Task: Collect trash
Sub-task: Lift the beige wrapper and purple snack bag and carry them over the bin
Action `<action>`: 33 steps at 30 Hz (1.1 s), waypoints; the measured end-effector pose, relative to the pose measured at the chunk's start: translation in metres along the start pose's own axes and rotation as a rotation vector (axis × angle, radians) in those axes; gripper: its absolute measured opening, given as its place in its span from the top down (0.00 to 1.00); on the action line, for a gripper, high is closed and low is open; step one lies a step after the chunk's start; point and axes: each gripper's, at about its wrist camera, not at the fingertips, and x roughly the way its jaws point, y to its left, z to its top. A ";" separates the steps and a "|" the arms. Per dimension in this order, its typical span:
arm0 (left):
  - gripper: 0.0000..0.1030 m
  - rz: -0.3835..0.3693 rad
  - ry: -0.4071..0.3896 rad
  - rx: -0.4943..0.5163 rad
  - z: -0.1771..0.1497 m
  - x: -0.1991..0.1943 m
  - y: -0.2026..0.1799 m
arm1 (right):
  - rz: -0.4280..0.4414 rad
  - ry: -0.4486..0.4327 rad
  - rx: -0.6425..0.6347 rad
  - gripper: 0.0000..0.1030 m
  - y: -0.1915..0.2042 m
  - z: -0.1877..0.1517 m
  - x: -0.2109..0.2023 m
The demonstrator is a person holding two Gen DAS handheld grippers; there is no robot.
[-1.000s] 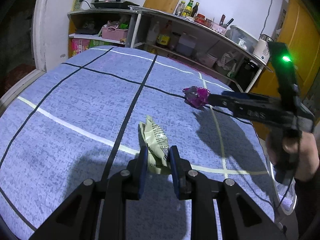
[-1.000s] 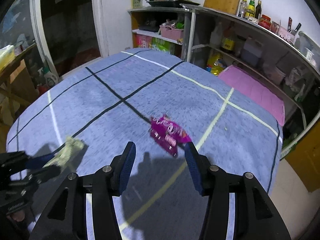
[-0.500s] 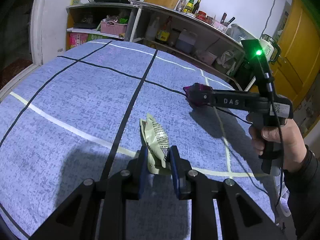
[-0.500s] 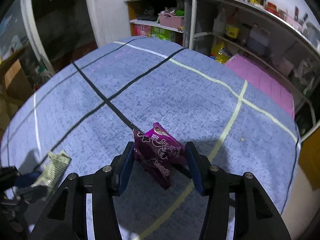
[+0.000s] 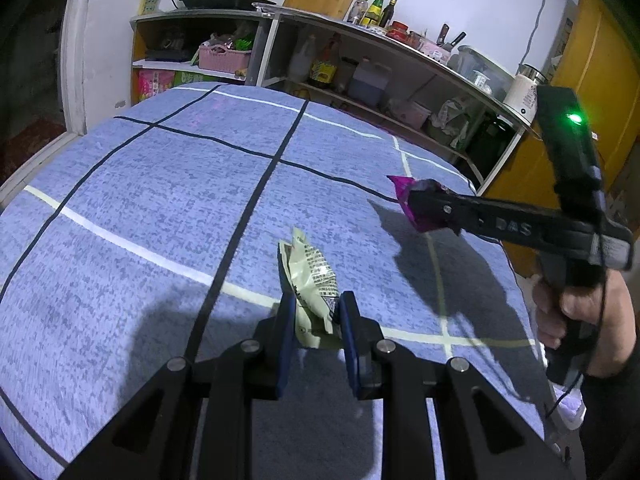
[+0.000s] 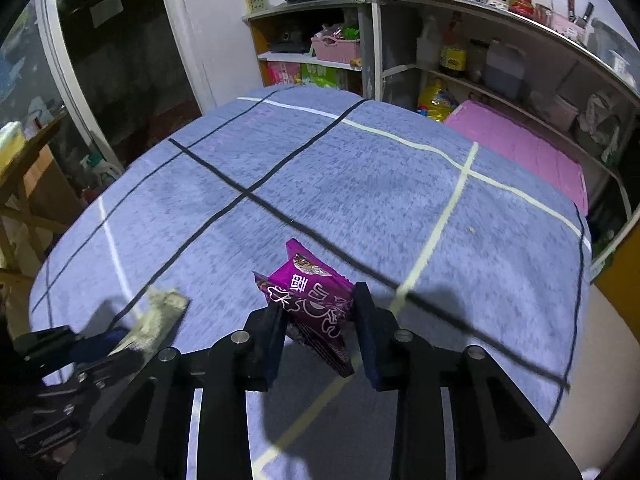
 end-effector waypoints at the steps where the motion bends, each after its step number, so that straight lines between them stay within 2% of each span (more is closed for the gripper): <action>1: 0.78 -0.002 -0.001 0.004 -0.001 -0.002 -0.002 | 0.004 -0.004 0.003 0.68 0.001 -0.004 -0.006; 15: 0.78 -0.054 -0.011 0.077 -0.022 -0.039 -0.044 | 0.059 -0.061 0.114 0.68 0.017 -0.089 -0.088; 33: 0.78 -0.158 0.010 0.202 -0.051 -0.061 -0.107 | 0.003 -0.113 0.245 0.68 0.008 -0.172 -0.155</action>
